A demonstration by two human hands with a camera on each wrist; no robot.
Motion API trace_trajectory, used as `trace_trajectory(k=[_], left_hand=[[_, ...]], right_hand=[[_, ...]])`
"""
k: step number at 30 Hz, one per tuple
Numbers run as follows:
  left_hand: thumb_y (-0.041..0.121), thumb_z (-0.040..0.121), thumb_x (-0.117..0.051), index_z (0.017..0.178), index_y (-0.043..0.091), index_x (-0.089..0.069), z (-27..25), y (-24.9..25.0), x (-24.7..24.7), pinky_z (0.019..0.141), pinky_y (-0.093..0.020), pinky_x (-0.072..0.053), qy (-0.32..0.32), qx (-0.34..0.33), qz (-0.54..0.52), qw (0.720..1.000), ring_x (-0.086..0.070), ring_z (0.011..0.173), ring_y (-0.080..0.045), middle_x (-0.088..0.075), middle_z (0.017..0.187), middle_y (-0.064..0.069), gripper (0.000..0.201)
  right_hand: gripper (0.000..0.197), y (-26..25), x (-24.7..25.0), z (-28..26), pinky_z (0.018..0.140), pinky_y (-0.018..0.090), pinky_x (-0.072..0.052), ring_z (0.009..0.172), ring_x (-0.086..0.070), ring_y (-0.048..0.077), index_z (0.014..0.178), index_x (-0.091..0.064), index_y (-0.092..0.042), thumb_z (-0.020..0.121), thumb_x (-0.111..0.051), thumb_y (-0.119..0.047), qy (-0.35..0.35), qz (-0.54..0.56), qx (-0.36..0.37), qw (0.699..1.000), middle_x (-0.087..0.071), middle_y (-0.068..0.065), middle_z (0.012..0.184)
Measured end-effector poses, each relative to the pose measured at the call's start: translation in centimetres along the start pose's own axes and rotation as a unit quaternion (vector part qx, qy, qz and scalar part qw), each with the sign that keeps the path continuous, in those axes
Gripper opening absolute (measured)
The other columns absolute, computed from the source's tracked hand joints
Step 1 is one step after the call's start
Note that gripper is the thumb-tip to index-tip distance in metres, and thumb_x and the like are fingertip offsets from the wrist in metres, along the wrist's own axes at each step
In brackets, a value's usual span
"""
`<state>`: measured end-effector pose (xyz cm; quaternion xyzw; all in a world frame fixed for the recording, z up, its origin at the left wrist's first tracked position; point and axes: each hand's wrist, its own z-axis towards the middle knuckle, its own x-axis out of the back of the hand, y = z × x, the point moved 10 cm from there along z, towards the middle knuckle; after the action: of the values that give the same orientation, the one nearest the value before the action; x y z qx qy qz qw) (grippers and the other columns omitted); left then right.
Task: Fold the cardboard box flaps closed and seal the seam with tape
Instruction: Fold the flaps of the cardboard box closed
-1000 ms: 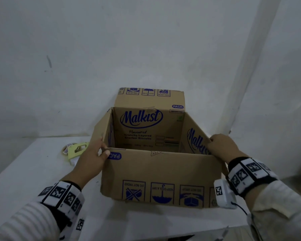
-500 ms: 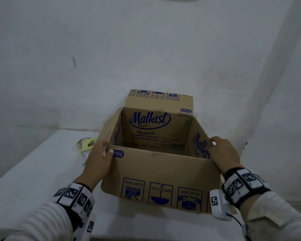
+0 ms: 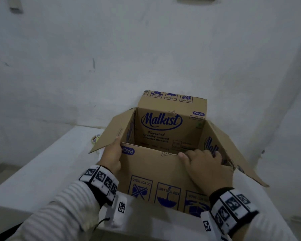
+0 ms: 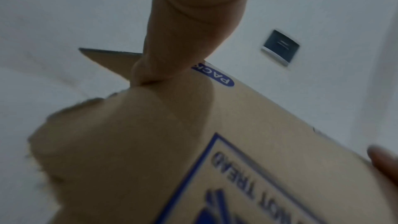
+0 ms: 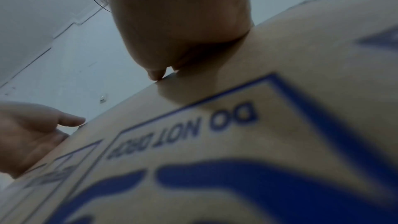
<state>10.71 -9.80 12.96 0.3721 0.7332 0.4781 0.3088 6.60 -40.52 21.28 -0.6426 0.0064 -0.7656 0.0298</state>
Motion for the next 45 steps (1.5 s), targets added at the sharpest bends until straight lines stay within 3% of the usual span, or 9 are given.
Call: trace_trajectory(k=[4,10,14,22,27,34,38,42,45], left_hand=[[0.041,0.092,-0.052,0.119,0.009,-0.059,0.8,0.2,-0.4,0.095,-0.045,-0.051,-0.028,0.034,-0.070,0.997,-0.062,0.098,-0.029,-0.067,0.108,-0.013,0.043],[0.023,0.100,-0.039,0.119,0.011,-0.060,-1.0,4.6,-0.2,0.087,-0.033,-0.046,-0.034,-0.174,0.059,0.982,-0.057,0.101,-0.025,-0.064,0.110,-0.009,0.030],[0.019,0.100,-0.035,0.118,0.012,-0.065,-2.3,6.8,0.1,0.095,-0.033,-0.046,-0.004,-0.316,0.262,0.912,-0.058,0.111,-0.024,-0.066,0.119,-0.007,0.036],[0.029,0.095,-0.043,0.121,0.027,-0.053,-3.3,6.1,-4.0,0.094,-0.035,-0.045,-0.096,-0.361,0.438,0.817,-0.052,0.117,-0.022,-0.055,0.129,-0.002,0.028],[0.027,0.101,-0.027,0.138,0.021,-0.040,-6.5,5.5,-7.1,0.117,-0.052,-0.010,-0.073,-0.416,0.570,0.705,-0.019,0.144,-0.022,-0.033,0.151,0.000,0.039],[0.042,0.101,-0.022,0.147,0.019,-0.026,-8.7,4.0,-10.8,0.118,-0.052,0.001,-0.093,-0.414,0.586,0.690,-0.006,0.149,-0.021,-0.018,0.159,0.000,0.052],[0.048,0.099,-0.018,0.149,0.019,-0.021,-10.5,3.0,-13.4,0.118,-0.053,-0.002,-0.103,-0.432,0.597,0.668,-0.006,0.149,-0.022,-0.016,0.160,0.000,0.058],[0.054,0.097,-0.015,0.150,0.021,-0.020,-12.3,2.0,-16.3,0.117,-0.055,-0.005,-0.111,-0.429,0.615,0.652,-0.004,0.149,-0.025,-0.014,0.160,-0.003,0.063],[0.057,0.096,-0.013,0.150,0.022,-0.021,-13.8,1.4,-18.3,0.115,-0.059,-0.005,-0.122,-0.430,0.624,0.640,-0.003,0.149,-0.027,-0.015,0.160,-0.003,0.065]], right_hand=[[0.043,-2.2,-0.5,0.2,0.110,0.050,-0.016,0.116,-0.049,0.016,0.108,-0.060,-0.036,0.098,-0.021,-0.050,0.009,0.029,0.002,1.000,-0.062,-0.013,0.113],[0.041,-2.6,-0.4,0.8,0.094,0.039,-0.025,0.102,-0.054,0.014,0.096,-0.061,-0.032,0.097,-0.025,-0.052,0.045,0.036,-0.018,0.998,-0.064,-0.012,0.100],[0.042,-2.6,-0.2,1.1,0.088,0.038,-0.028,0.097,-0.056,0.015,0.094,-0.063,-0.031,0.097,-0.026,-0.052,0.066,0.029,-0.022,0.997,-0.065,-0.011,0.095],[0.042,-2.7,-0.1,0.6,0.088,0.037,-0.029,0.093,-0.057,0.014,0.089,-0.062,-0.029,0.097,-0.027,-0.051,0.088,0.025,-0.027,0.995,-0.064,-0.010,0.091],[0.042,-2.8,0.2,0.3,0.085,0.037,-0.032,0.090,-0.058,0.017,0.088,-0.064,-0.029,0.097,-0.029,-0.050,0.118,0.030,-0.008,0.992,-0.064,-0.009,0.088],[0.034,-0.1,0.5,-1.0,0.074,0.034,-0.049,0.078,-0.063,0.021,0.084,-0.070,-0.026,0.083,-0.042,-0.046,0.187,0.088,-0.007,0.978,-0.066,-0.004,0.083],[0.040,3.9,0.7,-2.4,0.090,0.039,-0.045,0.104,-0.058,0.025,0.097,-0.071,-0.021,0.083,-0.044,-0.047,0.206,0.113,-0.048,0.971,-0.064,0.003,0.107],[0.019,8.1,1.6,-4.8,0.072,0.034,-0.040,0.084,-0.054,0.026,0.074,-0.061,-0.019,0.080,-0.053,-0.035,0.279,0.167,-0.098,0.940,-0.058,0.003,0.085],[0.029,11.4,-0.2,-4.8,0.071,0.038,-0.043,0.076,-0.051,0.024,0.066,-0.042,-0.022,0.091,-0.050,-0.037,0.186,0.276,-0.150,0.931,-0.050,-0.001,0.075]])
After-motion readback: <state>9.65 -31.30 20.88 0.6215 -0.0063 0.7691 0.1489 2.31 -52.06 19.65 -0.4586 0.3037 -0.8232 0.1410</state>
